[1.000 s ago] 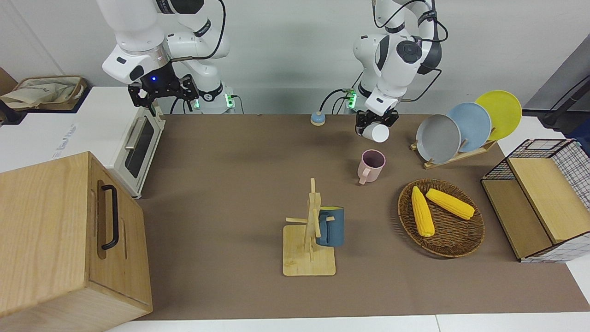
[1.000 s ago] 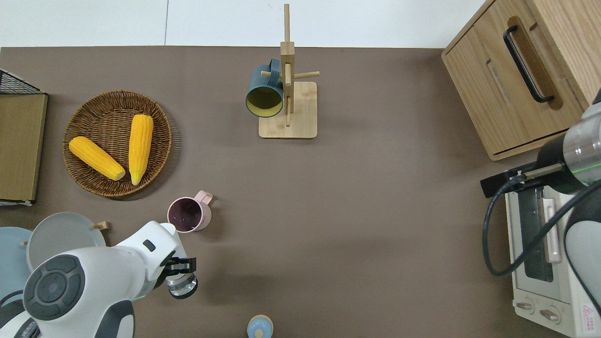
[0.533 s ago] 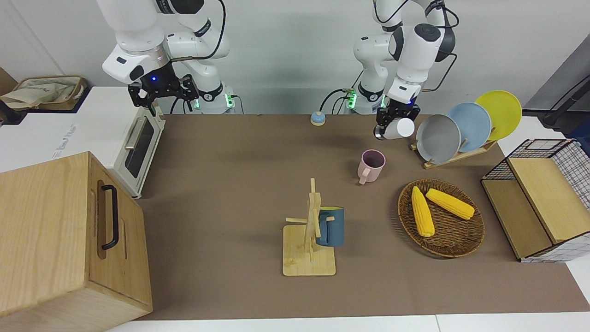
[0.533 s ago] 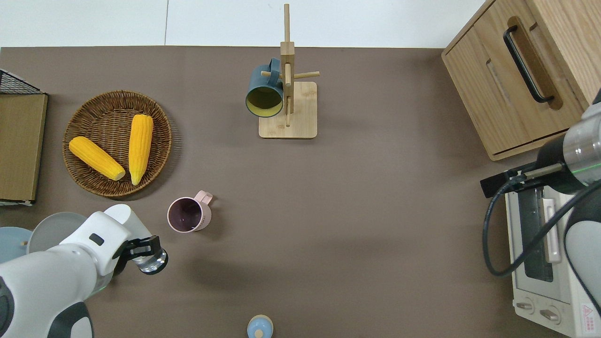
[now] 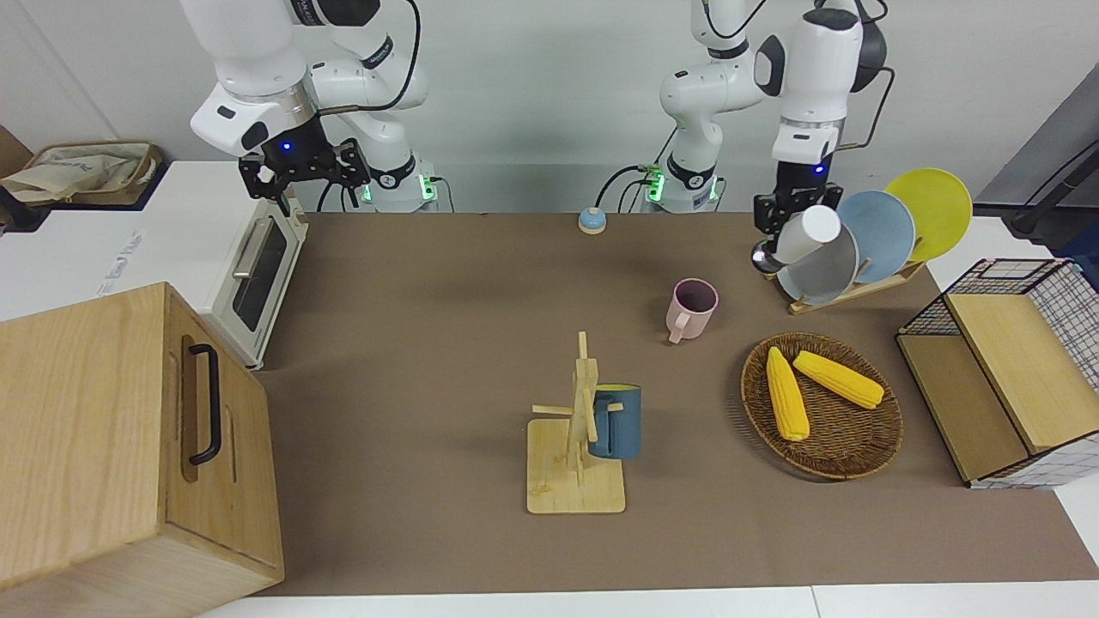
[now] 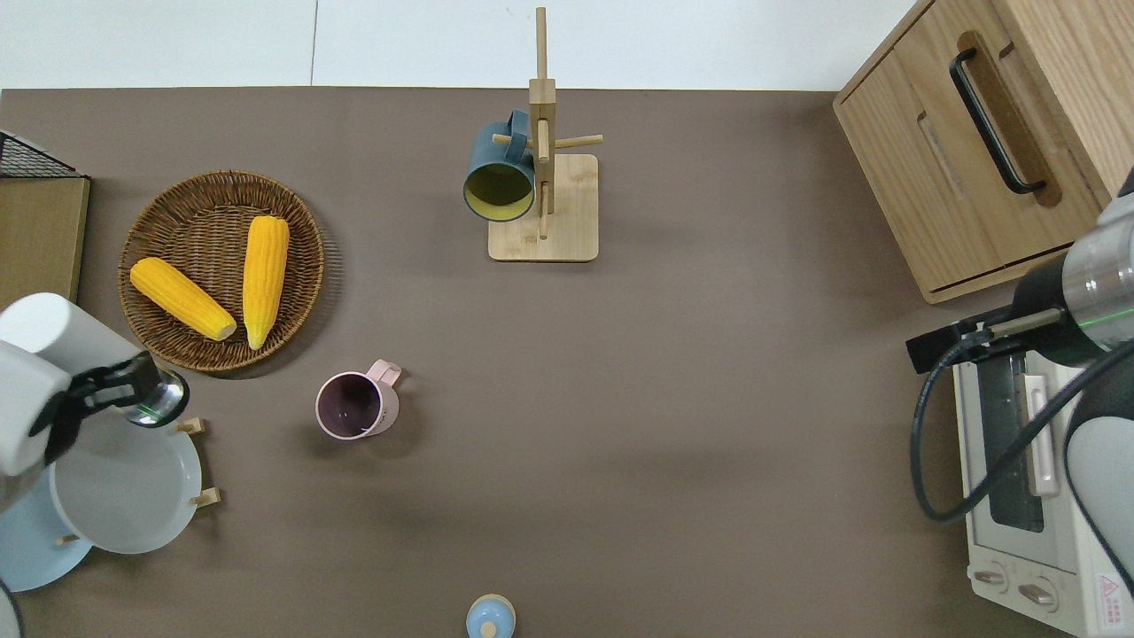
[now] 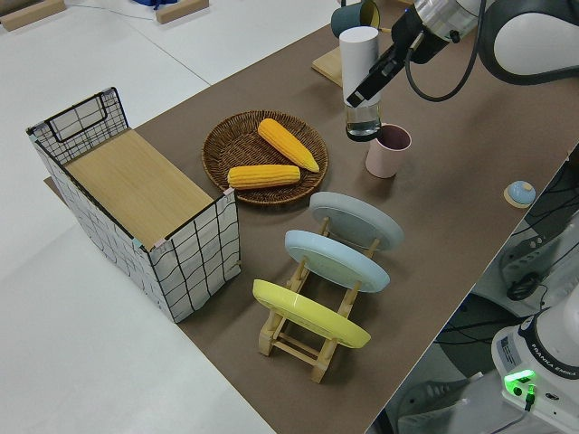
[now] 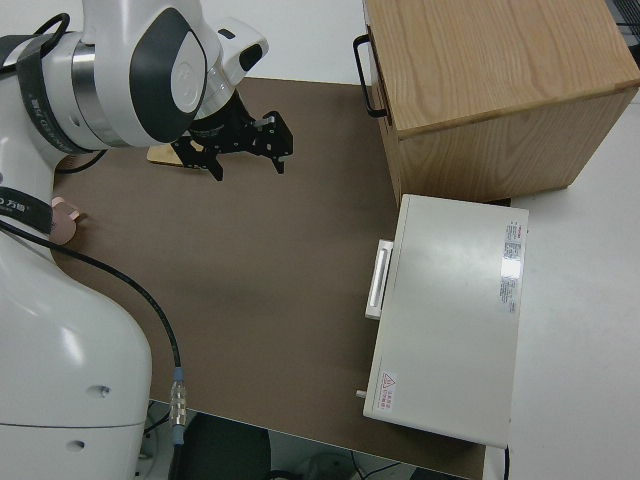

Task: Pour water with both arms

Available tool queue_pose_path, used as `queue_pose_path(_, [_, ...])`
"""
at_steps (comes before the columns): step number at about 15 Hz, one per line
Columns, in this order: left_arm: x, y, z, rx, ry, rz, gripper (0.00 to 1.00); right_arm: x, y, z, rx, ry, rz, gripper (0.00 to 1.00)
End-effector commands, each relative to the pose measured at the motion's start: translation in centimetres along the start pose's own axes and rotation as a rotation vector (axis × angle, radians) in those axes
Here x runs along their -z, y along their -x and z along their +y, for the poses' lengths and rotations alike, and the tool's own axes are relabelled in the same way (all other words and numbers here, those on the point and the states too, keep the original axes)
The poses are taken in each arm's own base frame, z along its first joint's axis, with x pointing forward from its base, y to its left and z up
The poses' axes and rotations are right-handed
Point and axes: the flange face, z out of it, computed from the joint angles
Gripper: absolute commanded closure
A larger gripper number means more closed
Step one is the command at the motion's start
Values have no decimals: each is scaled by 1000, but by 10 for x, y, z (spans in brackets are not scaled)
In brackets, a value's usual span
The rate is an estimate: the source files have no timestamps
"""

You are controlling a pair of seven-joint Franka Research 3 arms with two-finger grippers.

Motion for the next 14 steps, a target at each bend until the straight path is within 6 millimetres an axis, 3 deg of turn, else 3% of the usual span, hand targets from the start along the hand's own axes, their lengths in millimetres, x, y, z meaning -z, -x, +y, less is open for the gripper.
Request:
queue_pose_path(1, [16, -80, -46, 27, -16, 84, 1000, 3, 2, 0, 8, -14, 8, 15])
queue_pose_path(3, [14, -105, -72, 23, -19, 100, 1000, 3, 2, 0, 8, -14, 8, 15])
queue_pose_path(6, [-6, -136, -131, 5, -16, 108, 1000, 3, 2, 0, 8, -14, 8, 15])
queue_pose_path(9, [-14, -169, -177, 5, 43, 160, 1000, 3, 2, 0, 8, -14, 10, 15])
queue_pose_path(11, [-27, -180, -202, -7, 31, 220, 1000, 3, 2, 0, 8, -14, 8, 15])
queue_pose_path(14, [-48, -175, -244, -63, 44, 275, 1000, 3, 2, 0, 8, -14, 8, 15])
